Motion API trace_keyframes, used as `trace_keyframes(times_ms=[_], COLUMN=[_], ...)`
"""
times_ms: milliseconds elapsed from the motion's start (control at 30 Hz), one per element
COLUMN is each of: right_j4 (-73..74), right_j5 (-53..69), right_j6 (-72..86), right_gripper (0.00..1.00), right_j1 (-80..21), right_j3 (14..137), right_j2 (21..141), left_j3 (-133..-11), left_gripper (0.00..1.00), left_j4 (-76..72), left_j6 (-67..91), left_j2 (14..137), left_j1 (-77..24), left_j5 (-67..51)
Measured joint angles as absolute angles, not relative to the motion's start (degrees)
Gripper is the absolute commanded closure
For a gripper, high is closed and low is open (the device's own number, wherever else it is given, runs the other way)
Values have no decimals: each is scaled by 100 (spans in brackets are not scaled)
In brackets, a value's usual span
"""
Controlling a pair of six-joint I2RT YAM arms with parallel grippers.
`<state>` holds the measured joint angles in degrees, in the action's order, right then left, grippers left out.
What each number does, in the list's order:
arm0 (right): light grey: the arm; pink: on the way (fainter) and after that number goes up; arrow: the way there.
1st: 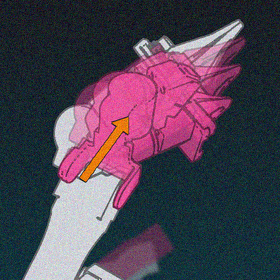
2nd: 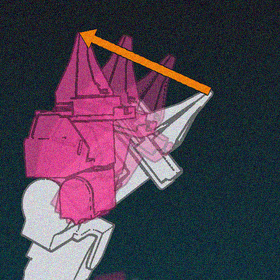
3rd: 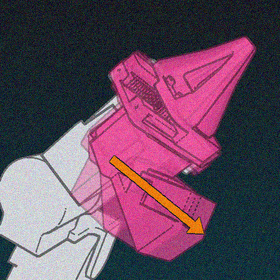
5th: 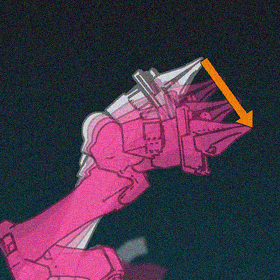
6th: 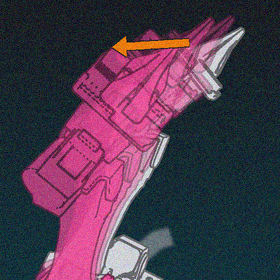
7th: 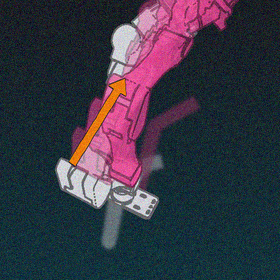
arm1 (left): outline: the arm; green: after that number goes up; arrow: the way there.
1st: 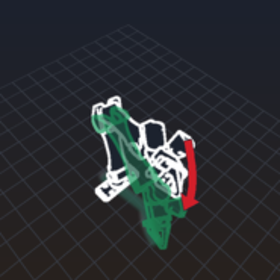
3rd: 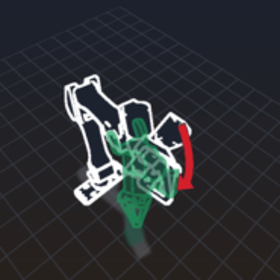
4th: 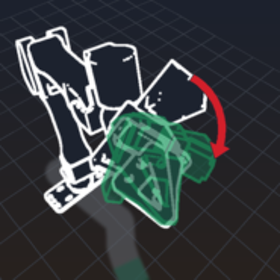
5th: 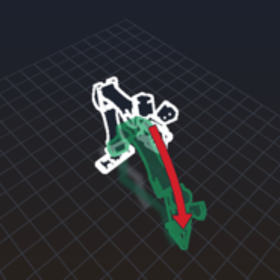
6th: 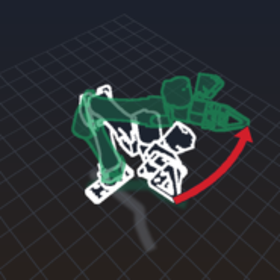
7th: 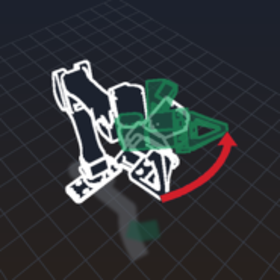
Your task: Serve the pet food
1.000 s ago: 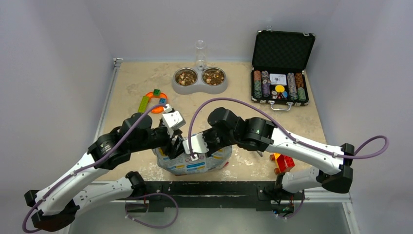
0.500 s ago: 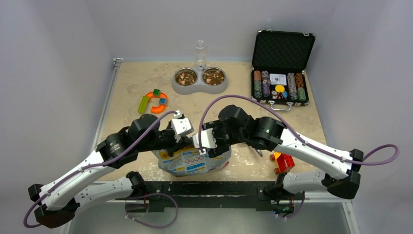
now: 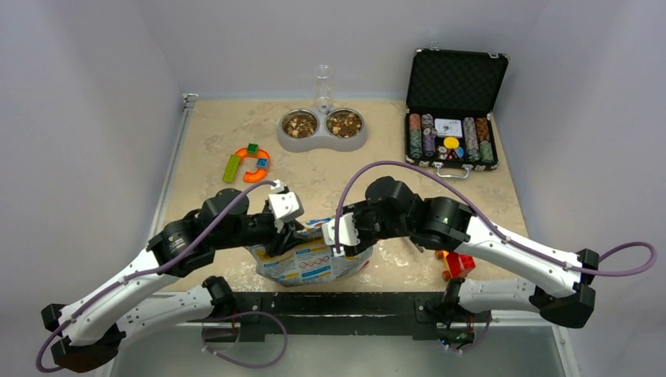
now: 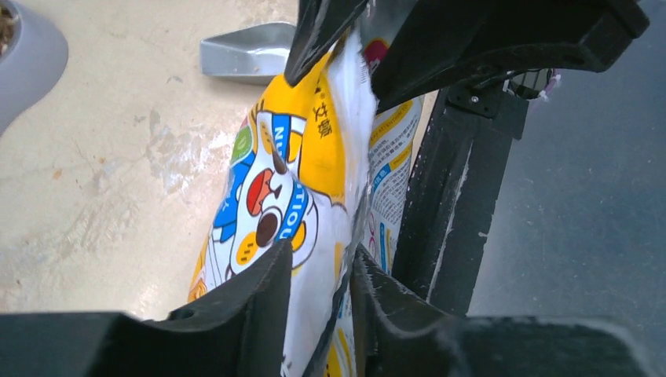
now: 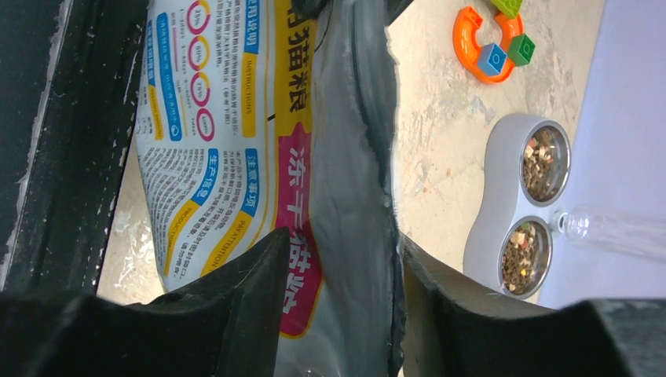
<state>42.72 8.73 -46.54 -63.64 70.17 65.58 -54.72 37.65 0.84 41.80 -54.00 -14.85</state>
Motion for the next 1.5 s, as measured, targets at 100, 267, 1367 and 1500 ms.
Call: trace_keyframes(times_ms=[100,267,1367,1500], right_j4=[4263,4287,4276,4021], right_j5=[871,969,766,534], right_j6=[-4644,-4536,-4447,-4595], right_gripper=[41,34,12,17], right_j1=[-6355,-6281,-6794,-7072], right_j3=[6845,6764,7153,7854], right_j2=[6366,6252,6847,7765], left_j3=[-5596,-5835,-6759,-6674], left_gripper=[48,45,100,100], left_j4=[4091,4967,7161,7122], left_j6=[119,121,311,244], left_j2=[4174,4193,4051,3909], left_j1=[-5398,-5398,-5406,-5406], left_j5=[-1341,-1273,-189,-213])
